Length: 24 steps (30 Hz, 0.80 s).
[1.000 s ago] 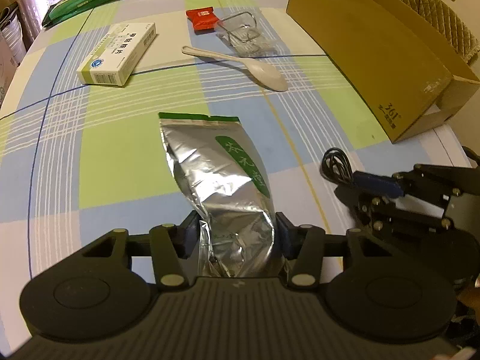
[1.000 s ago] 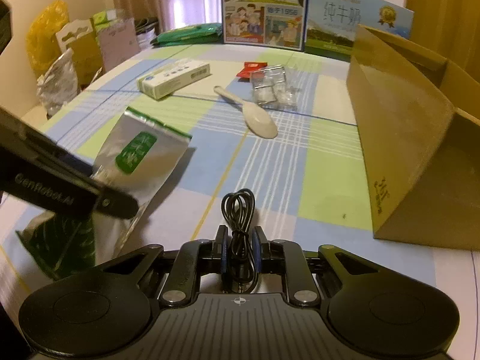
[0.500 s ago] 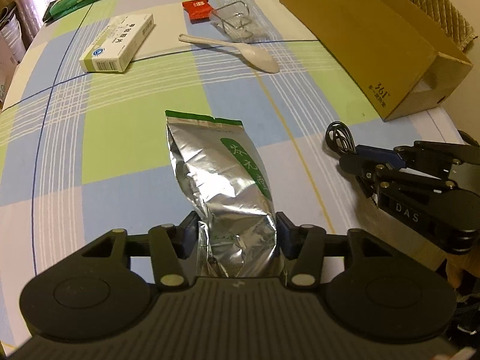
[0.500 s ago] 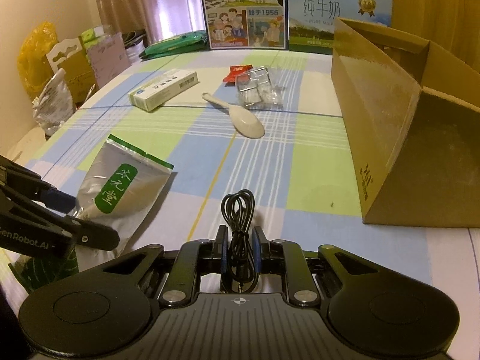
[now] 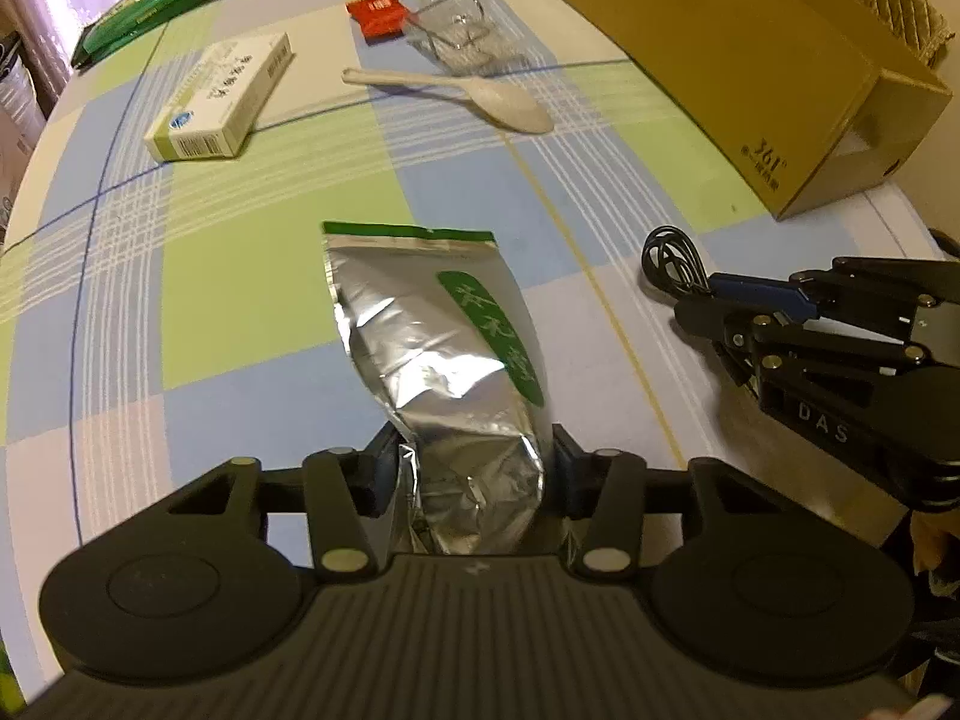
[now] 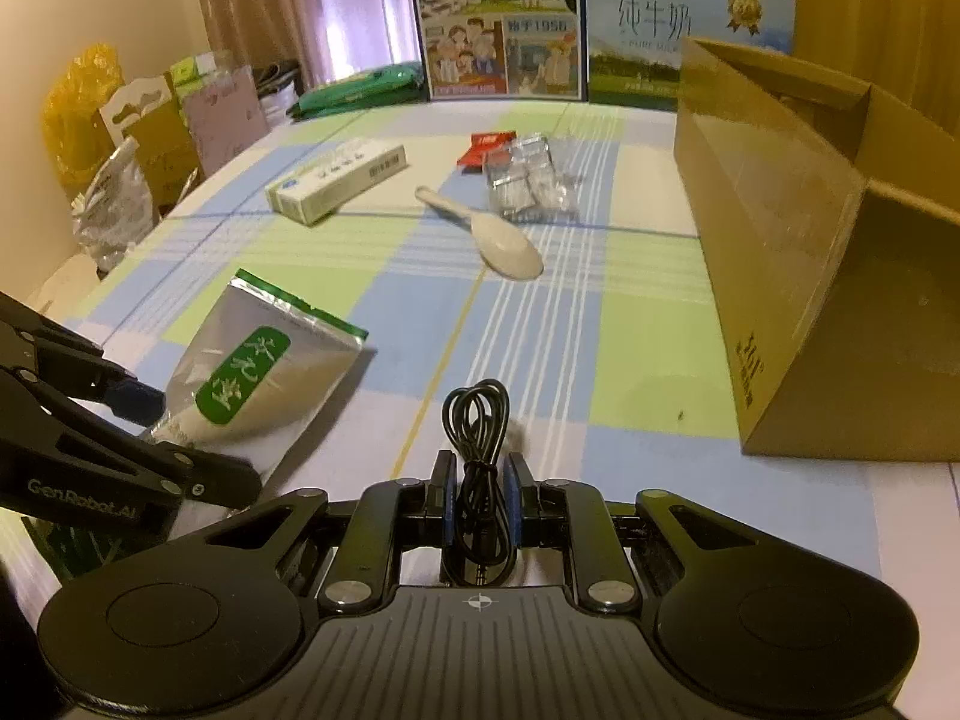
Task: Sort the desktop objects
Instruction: 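Carry the foil bag with the left tool while the right tool carries the cable to the cardboard box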
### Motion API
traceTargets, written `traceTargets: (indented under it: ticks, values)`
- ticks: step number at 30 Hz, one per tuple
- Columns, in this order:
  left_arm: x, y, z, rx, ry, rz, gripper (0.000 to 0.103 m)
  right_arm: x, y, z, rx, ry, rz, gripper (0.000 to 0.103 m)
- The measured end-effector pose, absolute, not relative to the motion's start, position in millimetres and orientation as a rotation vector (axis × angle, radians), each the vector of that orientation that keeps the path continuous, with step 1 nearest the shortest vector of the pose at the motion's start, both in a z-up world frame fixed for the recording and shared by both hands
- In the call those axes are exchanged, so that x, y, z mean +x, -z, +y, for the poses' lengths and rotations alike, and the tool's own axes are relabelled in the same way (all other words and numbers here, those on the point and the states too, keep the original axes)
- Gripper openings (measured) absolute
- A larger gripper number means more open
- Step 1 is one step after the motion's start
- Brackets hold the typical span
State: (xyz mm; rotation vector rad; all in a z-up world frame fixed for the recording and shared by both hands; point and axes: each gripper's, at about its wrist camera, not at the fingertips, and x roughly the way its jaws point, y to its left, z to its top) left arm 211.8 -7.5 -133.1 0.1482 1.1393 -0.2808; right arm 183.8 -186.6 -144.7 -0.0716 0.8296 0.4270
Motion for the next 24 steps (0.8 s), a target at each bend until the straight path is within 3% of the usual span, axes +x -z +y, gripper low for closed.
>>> traceTargets:
  ticks: [24]
  values:
    - [201.0,45.9,-47.1,0.122,0.349,0.973,0.043,166.8,56.4,-225.8,0.000,-0.327,0.668,0.013]
